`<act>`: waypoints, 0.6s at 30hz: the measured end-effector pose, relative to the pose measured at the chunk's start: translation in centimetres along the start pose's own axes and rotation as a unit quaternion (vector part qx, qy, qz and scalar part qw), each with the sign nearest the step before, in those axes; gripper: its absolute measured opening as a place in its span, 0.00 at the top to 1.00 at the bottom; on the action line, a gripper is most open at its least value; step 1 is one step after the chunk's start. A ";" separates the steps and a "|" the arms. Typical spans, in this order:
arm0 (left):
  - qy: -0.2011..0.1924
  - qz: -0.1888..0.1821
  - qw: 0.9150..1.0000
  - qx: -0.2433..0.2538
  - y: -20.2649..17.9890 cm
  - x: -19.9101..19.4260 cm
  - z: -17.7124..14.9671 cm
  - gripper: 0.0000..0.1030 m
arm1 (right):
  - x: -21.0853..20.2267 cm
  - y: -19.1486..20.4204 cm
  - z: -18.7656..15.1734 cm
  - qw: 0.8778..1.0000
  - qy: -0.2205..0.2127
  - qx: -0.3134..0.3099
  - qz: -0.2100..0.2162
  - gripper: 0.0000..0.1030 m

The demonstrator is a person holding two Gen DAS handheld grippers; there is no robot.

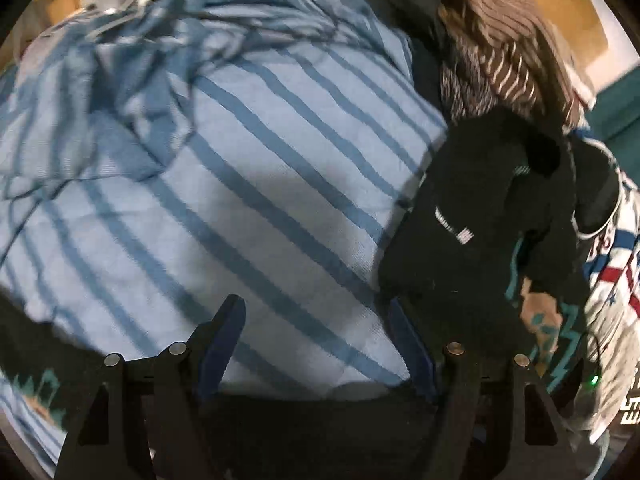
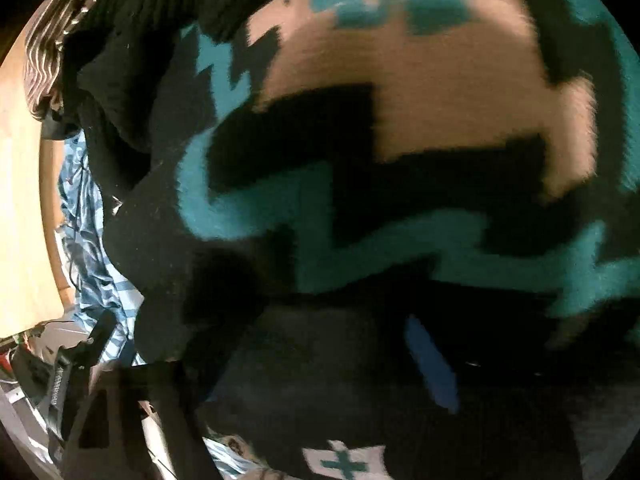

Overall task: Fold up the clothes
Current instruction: 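Grasp the sweater body with the right gripper while the left gripper holds the sleeve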

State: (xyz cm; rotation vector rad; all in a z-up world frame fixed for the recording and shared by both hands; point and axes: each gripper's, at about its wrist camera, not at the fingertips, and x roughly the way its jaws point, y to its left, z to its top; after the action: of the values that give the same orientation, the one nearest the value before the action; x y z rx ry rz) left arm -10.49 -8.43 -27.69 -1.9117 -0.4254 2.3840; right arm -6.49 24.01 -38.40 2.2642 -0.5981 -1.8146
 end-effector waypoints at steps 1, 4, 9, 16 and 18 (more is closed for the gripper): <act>0.006 -0.003 1.000 -0.001 0.1 0.5 -0.1 0.28 | 0.4 0.5 0.2 1.000 0.006 -0.005 -0.014 0.09; 0.025 -0.022 0.999 -0.021 0.8 1.6 -1.3 0.28 | 1.2 1.6 0.4 0.999 0.015 -0.010 -0.043 0.00; -0.003 -0.058 0.997 -0.056 4.0 -0.9 -4.2 0.28 | 1.2 1.7 -0.3 0.998 -0.004 -0.010 -0.059 0.00; -0.051 -0.077 0.989 -0.112 8.8 -7.2 -7.9 0.28 | -2.6 -0.9 -5.1 0.998 -0.042 -0.041 0.005 0.21; -0.053 -0.086 0.989 -0.106 8.9 -8.0 -8.3 0.28 | -4.1 -2.3 -7.0 0.997 -0.039 -0.045 0.041 0.25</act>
State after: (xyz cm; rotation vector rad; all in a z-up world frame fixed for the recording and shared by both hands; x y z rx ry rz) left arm 0.47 -17.17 -23.94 -1.7442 -0.8469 2.4175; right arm 0.04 27.03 -33.96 2.0877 -0.6003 -1.8582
